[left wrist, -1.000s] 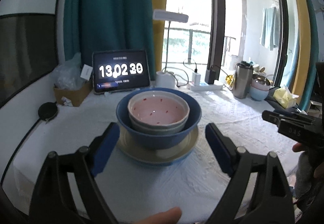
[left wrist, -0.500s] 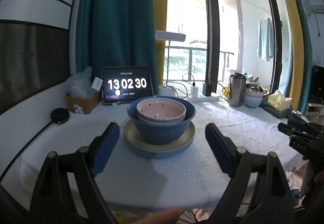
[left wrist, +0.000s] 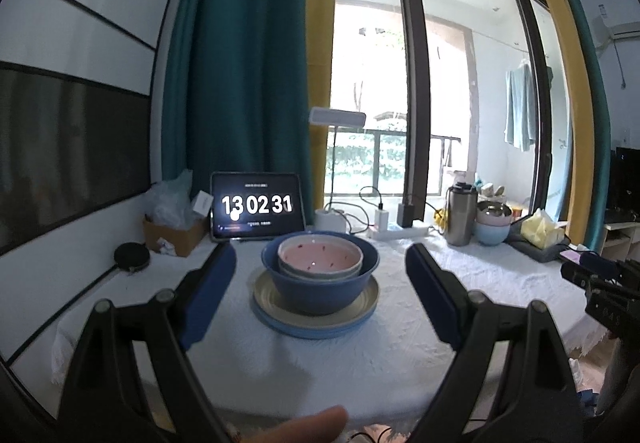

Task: Organize plates and bowls

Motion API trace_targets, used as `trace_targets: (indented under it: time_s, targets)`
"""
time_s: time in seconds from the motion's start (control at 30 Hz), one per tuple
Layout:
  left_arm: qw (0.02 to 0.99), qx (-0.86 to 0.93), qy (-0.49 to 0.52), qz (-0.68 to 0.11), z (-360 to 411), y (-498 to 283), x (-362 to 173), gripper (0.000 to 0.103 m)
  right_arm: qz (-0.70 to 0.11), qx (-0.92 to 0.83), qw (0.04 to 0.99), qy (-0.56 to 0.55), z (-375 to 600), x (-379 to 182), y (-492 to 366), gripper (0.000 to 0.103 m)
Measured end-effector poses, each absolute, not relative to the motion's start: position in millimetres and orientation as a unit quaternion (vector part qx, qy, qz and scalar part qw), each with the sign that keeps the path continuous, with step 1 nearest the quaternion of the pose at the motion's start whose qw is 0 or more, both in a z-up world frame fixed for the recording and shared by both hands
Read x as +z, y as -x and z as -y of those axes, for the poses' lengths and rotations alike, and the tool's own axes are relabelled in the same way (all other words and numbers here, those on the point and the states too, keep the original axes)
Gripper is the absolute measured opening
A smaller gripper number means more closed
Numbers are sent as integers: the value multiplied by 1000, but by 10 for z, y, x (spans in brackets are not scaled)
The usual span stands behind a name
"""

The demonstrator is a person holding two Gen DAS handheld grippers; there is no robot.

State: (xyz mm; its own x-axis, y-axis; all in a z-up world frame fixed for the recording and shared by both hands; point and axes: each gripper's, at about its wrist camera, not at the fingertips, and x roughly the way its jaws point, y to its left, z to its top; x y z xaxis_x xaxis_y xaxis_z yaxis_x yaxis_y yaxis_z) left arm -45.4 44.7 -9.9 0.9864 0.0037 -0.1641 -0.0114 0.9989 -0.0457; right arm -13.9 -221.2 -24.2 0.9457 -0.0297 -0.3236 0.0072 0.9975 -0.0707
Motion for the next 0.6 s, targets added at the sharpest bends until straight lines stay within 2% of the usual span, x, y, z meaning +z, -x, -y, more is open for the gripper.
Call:
trace_targets:
  time_s: [0.6]
  targets:
    - [995,2,32,-91,-509,412,-68,88,-171,-16,985,34,2226,-246,67,41]
